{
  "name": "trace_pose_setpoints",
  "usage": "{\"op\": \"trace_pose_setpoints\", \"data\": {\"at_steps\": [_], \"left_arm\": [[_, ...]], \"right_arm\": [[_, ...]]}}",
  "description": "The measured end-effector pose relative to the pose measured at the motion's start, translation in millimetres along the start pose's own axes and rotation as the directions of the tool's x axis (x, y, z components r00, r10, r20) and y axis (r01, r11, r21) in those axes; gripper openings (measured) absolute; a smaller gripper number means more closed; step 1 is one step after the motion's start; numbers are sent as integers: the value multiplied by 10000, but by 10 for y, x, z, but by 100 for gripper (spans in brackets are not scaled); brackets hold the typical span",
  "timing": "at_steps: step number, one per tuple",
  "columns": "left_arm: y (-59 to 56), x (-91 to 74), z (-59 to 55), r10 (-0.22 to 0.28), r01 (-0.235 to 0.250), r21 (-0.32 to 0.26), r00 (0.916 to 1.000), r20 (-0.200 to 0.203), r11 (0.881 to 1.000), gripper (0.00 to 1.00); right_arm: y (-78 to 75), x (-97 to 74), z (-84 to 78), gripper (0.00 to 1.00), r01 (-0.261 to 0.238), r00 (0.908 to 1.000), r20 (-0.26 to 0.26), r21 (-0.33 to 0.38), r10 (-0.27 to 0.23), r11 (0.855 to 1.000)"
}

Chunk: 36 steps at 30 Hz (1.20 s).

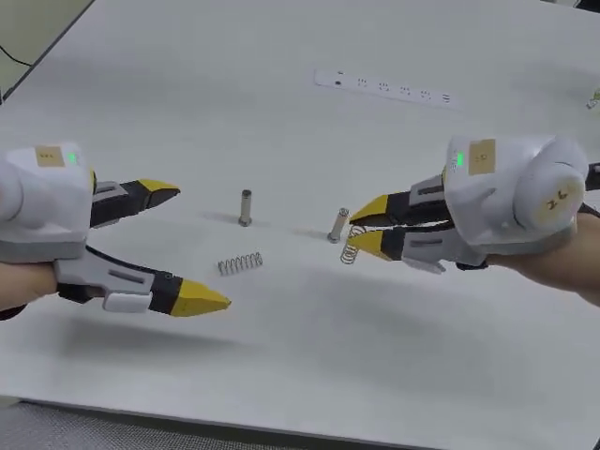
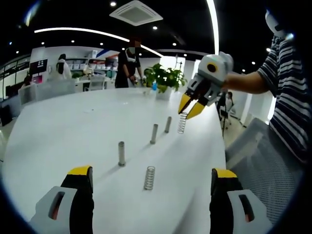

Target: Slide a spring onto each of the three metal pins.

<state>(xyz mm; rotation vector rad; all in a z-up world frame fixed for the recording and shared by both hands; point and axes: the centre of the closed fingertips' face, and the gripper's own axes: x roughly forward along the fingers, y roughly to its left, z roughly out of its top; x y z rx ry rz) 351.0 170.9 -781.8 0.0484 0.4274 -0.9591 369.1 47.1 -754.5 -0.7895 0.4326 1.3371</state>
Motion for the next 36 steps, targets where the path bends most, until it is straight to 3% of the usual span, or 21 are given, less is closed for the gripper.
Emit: {"op": "trace_pose_setpoints", "data": {"at_steps": [10, 17, 36], "left_arm": [[8, -6, 3, 66, -65, -51, 10000, 40, 10000, 98], [23, -20, -10, 133, -133, -55, 9999, 27, 9999, 98], [62, -74, -52, 285, -284, -236, 9996, 37, 9993, 98]], "right_arm": [[-332, -15, 111, 7, 599, 9982, 37, -318, -598, 9977], [-535, 24, 78, 7, 1075, 9942, 1, -118, -1075, 9941], [-621, 153, -39, 7, 1133, 9935, -163, 243, -1130, 9933]]}}
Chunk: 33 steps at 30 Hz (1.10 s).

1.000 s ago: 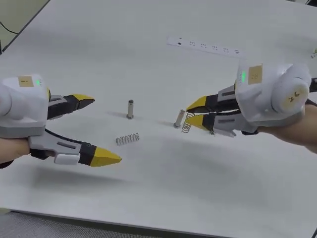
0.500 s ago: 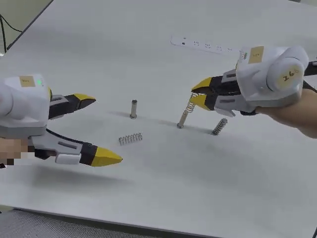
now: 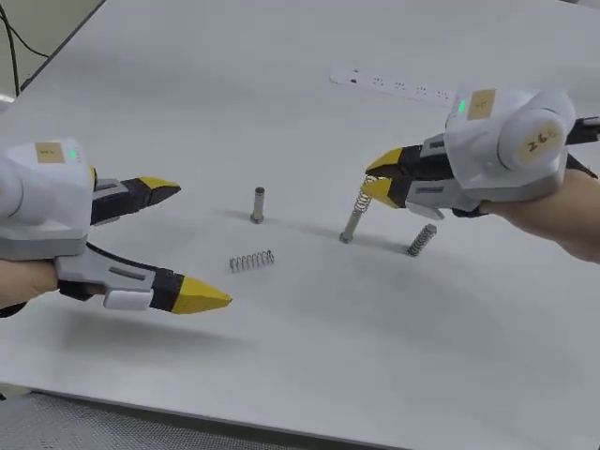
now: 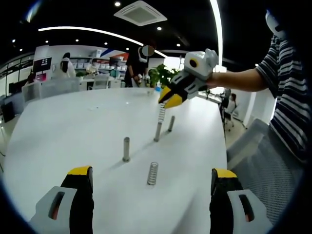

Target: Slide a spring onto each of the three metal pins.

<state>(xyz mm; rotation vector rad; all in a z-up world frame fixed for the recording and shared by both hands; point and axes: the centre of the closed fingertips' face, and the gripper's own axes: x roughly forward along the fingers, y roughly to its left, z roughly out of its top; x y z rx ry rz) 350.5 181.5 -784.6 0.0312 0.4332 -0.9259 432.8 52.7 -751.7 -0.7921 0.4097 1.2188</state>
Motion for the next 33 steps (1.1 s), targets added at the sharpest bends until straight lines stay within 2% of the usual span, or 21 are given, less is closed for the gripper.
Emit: {"op": "trace_pose_setpoints", "data": {"at_steps": [13, 33], "left_arm": [[23, -31, -12, 76, -77, -47, 10000, -12, 10000, 98], [18, -51, -38, 162, -162, -173, 9999, -17, 9997, 98]], "right_arm": [[60, 104, -59, 7, -172, 9996, -206, 10, 172, 9999], [183, 394, -359, 7, -512, 9948, -879, 30, 513, 9987]]}}
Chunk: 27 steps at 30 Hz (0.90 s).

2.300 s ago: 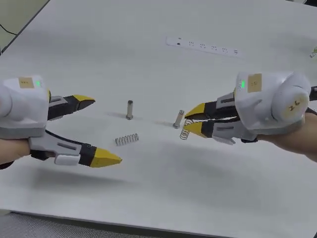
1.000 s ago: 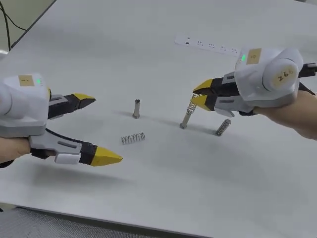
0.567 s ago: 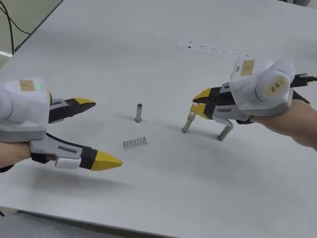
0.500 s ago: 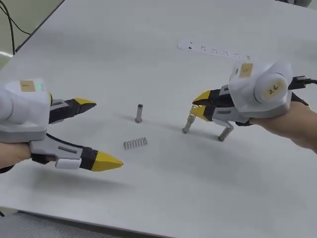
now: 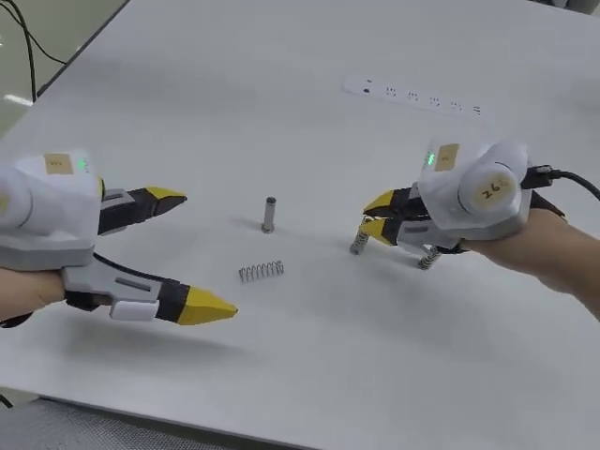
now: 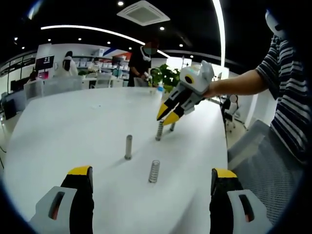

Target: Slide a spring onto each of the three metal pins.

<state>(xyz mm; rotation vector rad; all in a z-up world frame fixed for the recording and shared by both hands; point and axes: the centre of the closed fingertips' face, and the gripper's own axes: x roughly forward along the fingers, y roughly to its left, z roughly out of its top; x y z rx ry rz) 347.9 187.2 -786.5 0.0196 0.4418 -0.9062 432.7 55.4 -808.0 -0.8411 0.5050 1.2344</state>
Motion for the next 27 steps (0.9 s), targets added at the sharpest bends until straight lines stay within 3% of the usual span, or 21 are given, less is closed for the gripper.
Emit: {"op": "trace_pose_setpoints", "data": {"at_steps": [17, 27], "left_arm": [[-39, 28, 11, -99, 99, -50, 10000, -5, 9999, 98], [-35, 18, 25, -124, 124, 16, 9999, -37, 9999, 98]], "right_arm": [[34, 65, -33, 11, 38, 9999, -153, 90, -37, 10000], [-2, -25, -31, 17, 416, 9986, 275, 978, -445, 9943]]}}
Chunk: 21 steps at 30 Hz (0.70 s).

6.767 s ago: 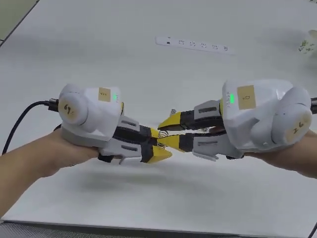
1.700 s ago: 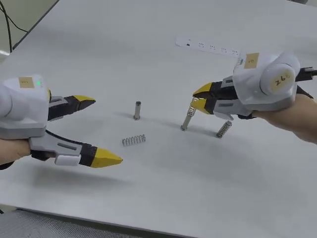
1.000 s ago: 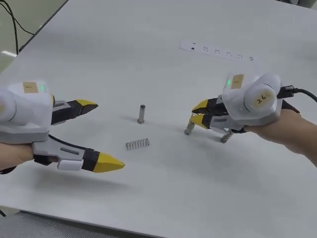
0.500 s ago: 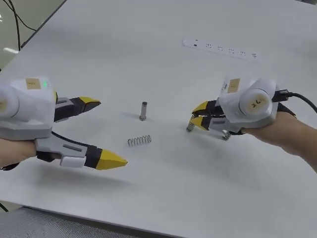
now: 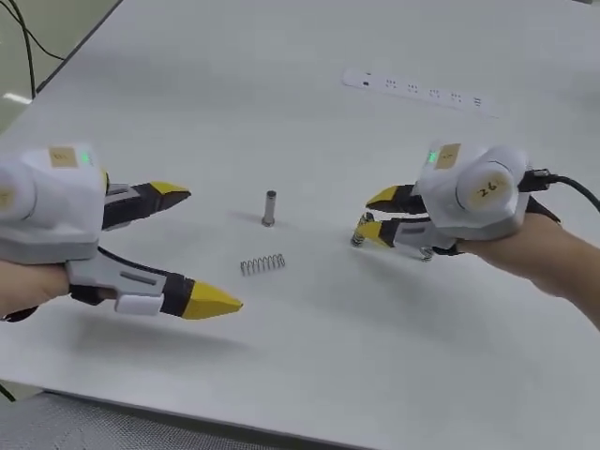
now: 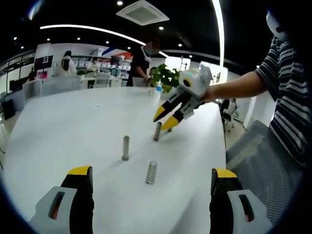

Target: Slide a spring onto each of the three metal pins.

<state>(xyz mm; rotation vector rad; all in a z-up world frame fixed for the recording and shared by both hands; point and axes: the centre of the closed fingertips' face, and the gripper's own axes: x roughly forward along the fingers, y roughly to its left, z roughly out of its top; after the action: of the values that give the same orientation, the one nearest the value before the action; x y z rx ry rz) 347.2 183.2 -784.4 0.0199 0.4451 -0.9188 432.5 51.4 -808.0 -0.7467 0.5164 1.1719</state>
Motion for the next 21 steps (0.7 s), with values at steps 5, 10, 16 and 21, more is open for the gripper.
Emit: {"op": "trace_pose_setpoints", "data": {"at_steps": [5, 10, 16, 21], "left_arm": [[15, -4, 25, 14, -14, 77, 10000, -1, 10000, 98], [15, 0, 43, -28, 28, 138, 10000, 26, 9999, 98], [31, -3, 55, -88, 90, 270, 9999, -68, 9996, 98], [51, 1, 96, -117, 119, 330, 9999, -41, 9994, 98]], "right_arm": [[-37, -89, 63, 17, 312, 9976, 582, 879, -364, 9956], [-49, -198, 110, 18, 429, 9900, 1245, 1850, -667, 9818], [-15, -312, 92, 18, 473, 9827, 1612, 2598, -916, 9645], [68, -374, 69, 18, 379, 9784, 1825, 3027, -970, 9523]]}}
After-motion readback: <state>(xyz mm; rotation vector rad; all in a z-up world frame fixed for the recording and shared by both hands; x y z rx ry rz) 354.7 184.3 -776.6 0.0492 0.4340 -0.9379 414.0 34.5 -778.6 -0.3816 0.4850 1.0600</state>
